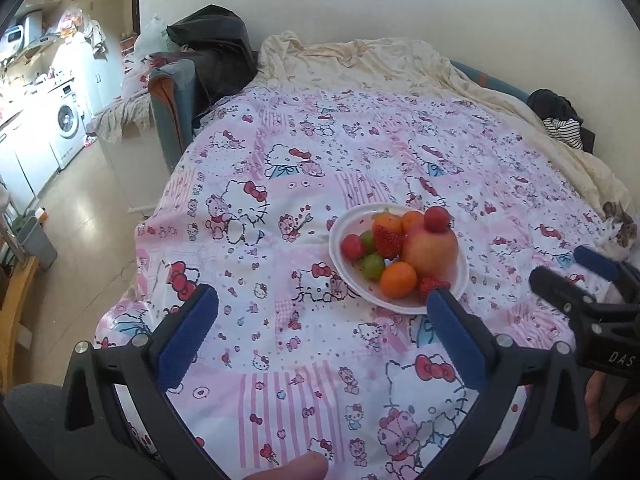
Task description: Organize fruits
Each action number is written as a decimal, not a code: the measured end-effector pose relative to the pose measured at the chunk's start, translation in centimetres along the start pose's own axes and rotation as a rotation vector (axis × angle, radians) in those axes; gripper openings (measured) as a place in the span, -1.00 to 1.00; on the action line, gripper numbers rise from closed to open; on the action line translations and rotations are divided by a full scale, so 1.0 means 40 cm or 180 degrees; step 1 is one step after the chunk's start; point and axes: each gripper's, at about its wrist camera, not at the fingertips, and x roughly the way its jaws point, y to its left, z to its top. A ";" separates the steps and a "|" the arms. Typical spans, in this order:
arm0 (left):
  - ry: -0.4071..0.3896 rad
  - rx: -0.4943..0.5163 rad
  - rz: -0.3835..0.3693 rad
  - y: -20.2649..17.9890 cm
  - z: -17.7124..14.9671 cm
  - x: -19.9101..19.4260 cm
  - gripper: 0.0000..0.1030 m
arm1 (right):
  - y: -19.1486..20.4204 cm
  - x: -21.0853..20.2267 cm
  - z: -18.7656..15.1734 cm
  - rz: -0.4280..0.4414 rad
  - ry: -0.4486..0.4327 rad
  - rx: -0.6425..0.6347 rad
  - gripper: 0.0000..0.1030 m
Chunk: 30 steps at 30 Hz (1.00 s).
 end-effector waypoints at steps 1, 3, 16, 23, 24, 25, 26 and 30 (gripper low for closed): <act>-0.0007 -0.0007 0.0000 0.001 0.001 0.001 1.00 | 0.002 -0.001 0.002 -0.0065 -0.0048 -0.0029 1.00; -0.0009 -0.0045 -0.0016 0.005 0.004 0.001 1.00 | 0.004 0.000 0.002 -0.0090 -0.0071 -0.0041 1.00; -0.0021 -0.0042 -0.0015 0.006 0.002 0.002 1.00 | 0.006 0.002 0.002 -0.0092 -0.0045 -0.0043 1.00; -0.0028 -0.0046 -0.0016 0.006 0.004 0.001 1.00 | 0.006 -0.002 0.002 -0.0111 -0.0047 -0.0033 1.00; -0.0029 -0.0047 -0.0013 0.006 0.004 0.001 1.00 | 0.006 -0.003 0.002 -0.0110 -0.0047 -0.0033 1.00; -0.0030 -0.0049 -0.0010 0.006 0.004 0.001 1.00 | 0.006 -0.003 0.002 -0.0110 -0.0048 -0.0036 1.00; -0.0031 -0.0052 -0.0008 0.006 0.005 0.000 1.00 | 0.005 -0.002 0.002 -0.0111 -0.0047 -0.0037 1.00; -0.0032 -0.0052 -0.0008 0.007 0.006 -0.001 1.00 | 0.004 -0.006 0.004 -0.0119 -0.0060 -0.0038 1.00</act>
